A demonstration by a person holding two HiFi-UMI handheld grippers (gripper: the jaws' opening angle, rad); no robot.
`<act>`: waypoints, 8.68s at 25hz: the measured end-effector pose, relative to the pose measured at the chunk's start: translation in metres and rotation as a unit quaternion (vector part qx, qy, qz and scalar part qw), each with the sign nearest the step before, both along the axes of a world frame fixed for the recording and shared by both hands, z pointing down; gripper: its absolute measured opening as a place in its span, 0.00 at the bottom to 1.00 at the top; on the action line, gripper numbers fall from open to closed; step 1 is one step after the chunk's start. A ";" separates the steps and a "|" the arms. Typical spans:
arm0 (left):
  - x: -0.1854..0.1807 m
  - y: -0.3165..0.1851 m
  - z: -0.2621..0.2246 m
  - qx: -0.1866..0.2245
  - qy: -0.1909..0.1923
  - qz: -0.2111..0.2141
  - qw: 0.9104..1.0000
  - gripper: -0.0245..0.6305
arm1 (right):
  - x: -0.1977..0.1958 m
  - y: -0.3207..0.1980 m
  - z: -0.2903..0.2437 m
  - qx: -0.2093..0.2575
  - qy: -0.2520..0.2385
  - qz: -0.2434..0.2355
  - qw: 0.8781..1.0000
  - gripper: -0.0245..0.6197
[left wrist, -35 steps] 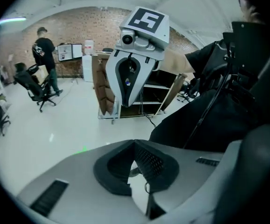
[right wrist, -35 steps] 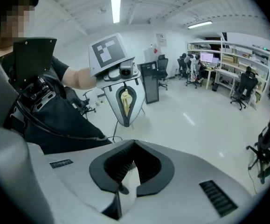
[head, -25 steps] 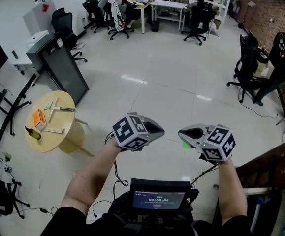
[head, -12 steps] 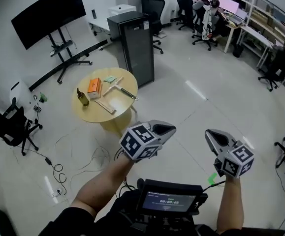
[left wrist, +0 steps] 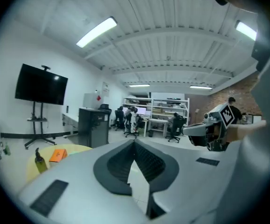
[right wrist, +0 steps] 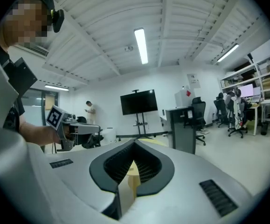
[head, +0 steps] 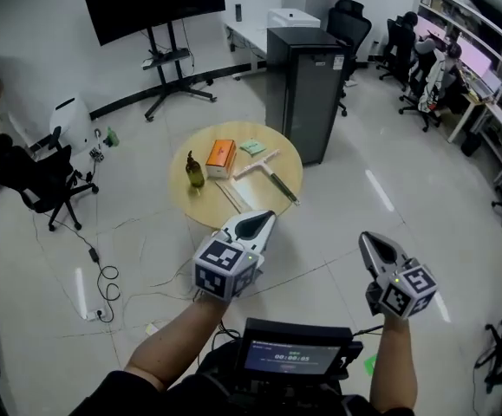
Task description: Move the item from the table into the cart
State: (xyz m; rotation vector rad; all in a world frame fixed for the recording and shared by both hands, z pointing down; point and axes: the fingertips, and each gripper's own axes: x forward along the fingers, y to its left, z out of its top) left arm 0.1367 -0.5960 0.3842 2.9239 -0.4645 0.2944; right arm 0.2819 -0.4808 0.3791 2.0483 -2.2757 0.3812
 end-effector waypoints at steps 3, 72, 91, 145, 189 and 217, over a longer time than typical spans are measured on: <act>-0.016 -0.071 0.005 -0.002 0.005 -0.068 0.998 0.04 | 0.001 -0.075 0.008 -0.001 0.003 -0.039 0.999 0.04; -0.273 -0.687 0.374 -0.070 -0.080 -0.377 0.920 0.23 | -0.301 -0.894 0.376 0.015 -0.010 -0.274 0.961 0.56; -0.269 -0.688 0.404 -0.073 -0.071 -0.380 0.919 0.23 | -0.295 -0.918 0.402 0.046 0.031 -0.274 0.960 0.33; 0.174 -0.154 0.039 0.003 0.054 0.300 0.952 0.16 | 0.091 -0.156 -0.028 0.126 0.111 0.340 0.925 0.26; 0.068 1.466 -0.066 -0.043 0.103 0.949 0.295 0.16 | -0.200 1.342 -0.128 -0.024 0.194 0.924 0.330 0.26; -0.241 1.971 -0.180 -0.049 0.096 0.982 0.154 0.16 | -0.460 1.855 -0.240 -0.036 0.164 0.936 0.310 0.25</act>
